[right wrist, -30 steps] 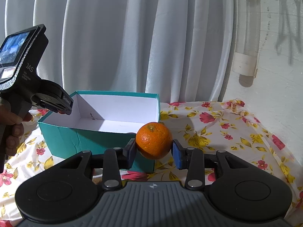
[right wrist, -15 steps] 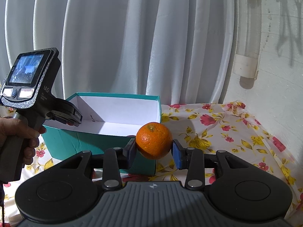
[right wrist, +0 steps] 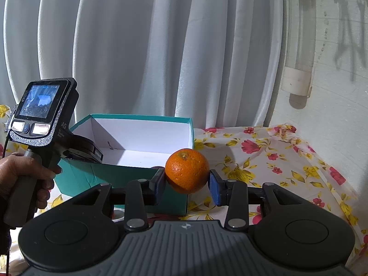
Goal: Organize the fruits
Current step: 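Lower the cherry tomato into the teal box and open the left gripper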
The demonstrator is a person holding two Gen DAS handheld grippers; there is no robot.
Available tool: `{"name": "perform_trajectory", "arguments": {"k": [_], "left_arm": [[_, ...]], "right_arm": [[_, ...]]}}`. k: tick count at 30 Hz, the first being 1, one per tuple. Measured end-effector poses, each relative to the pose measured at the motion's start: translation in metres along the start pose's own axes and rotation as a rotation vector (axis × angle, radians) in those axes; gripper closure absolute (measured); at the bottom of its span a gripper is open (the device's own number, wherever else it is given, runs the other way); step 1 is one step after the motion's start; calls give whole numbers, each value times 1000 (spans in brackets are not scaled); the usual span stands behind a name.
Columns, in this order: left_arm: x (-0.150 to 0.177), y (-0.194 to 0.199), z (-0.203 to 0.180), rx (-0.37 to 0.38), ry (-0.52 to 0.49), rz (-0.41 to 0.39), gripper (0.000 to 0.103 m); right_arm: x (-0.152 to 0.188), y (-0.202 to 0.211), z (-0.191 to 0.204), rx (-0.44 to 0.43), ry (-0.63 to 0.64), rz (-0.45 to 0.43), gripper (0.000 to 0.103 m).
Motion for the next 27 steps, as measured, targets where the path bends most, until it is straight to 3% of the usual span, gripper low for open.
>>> {"name": "perform_trajectory", "arguments": {"k": [14,17,20,21,23,27], "left_arm": [[-1,-3,0,1,1,10,70],[-1,-2,-1,9,-3,5,61],[-2,3,-2,5,-7,-6,41],[-2,4,-2,-3,-10,-10,30],[-2,9,-2,-12,-13,-22,28],[-3,24,3,-16,-2,-42,6]], "right_arm": [[-1,0,0,1,0,-5,64],[-1,-1,0,-1,1,-4,64],[-1,0,-1,-2,1,-6,64],[-1,0,-1,-2,-1,-8,64],[-1,0,-1,-1,0,-10,64],[-1,-2,-2,-1,-1,-7,64]]}}
Point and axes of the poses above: each gripper's, at about its wrist camera, not at the fingertips, and y roughly against the way its jaws point, z to its left, x to its underside, the point moved 6 cm from there along -y, roughly the way its jaws point, and after that the axes turned 2 degrees about z, right-handed, at the moved point
